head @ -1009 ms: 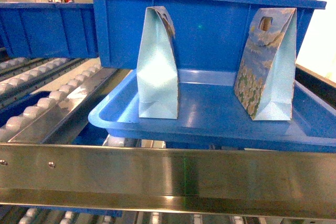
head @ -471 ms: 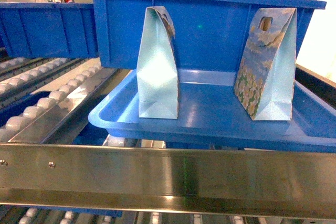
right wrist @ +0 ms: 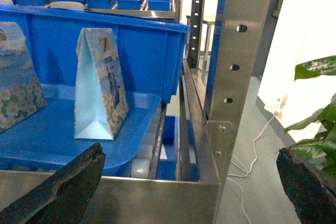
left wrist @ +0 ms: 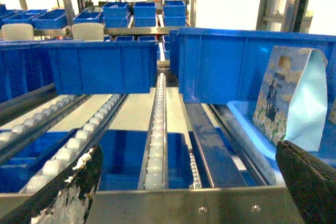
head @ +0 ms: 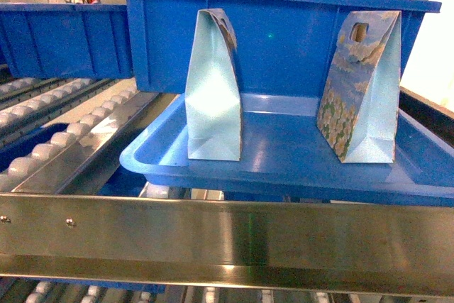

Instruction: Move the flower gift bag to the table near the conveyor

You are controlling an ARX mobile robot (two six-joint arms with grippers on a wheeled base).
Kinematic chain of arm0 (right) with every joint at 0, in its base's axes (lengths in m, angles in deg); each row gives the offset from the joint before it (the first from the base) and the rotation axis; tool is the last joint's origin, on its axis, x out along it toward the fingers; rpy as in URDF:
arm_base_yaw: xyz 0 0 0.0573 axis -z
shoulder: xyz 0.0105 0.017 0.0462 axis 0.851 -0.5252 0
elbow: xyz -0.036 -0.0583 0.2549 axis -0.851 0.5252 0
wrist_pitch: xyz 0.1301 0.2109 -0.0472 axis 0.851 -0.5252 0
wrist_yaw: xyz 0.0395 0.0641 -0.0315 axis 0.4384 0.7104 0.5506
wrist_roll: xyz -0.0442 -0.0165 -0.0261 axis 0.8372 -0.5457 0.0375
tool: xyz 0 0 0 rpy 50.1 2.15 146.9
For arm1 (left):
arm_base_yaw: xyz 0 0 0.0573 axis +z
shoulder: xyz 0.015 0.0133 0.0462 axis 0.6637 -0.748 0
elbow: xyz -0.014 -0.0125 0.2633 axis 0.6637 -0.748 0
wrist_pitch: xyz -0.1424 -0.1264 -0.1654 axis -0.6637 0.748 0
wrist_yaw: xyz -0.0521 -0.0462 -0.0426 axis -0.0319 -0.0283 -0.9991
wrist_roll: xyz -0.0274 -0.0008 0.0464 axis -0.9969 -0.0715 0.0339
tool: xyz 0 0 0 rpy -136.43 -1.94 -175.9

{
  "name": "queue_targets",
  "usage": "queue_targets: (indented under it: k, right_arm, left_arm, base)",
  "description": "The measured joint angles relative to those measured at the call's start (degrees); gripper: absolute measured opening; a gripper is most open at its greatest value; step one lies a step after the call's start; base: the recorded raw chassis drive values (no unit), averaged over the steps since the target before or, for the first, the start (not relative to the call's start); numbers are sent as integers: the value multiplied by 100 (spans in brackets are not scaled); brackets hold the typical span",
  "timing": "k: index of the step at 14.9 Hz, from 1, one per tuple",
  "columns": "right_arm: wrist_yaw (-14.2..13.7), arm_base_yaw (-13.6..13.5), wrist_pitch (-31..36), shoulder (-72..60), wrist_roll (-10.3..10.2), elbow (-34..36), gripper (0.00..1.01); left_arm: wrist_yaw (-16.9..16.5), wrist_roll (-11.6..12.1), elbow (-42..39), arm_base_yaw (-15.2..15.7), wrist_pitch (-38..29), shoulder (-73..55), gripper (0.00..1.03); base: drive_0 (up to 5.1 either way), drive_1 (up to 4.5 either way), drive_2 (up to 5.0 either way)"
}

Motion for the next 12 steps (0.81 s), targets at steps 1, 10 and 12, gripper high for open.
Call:
queue_targets:
  k: [1, 10, 12]
  right_arm:
    - [52, 77, 267, -326, -7, -2, 98]
    - [286, -155, 2710, -4404, 129, -1268, 98]
    - [192, -372, 2710, -4868, 157, -1692, 98]
  left_arm:
    - [-116, -17, 0, 70, -310, -297, 98]
    - [-964, -138, 1432, -122, -3963, -5720, 98]
    - [-887, -129, 2157, -586, -3685, -6286, 98]
  base:
    - [0, 0, 0]
    - [0, 0, 0]
    - [0, 0, 0]
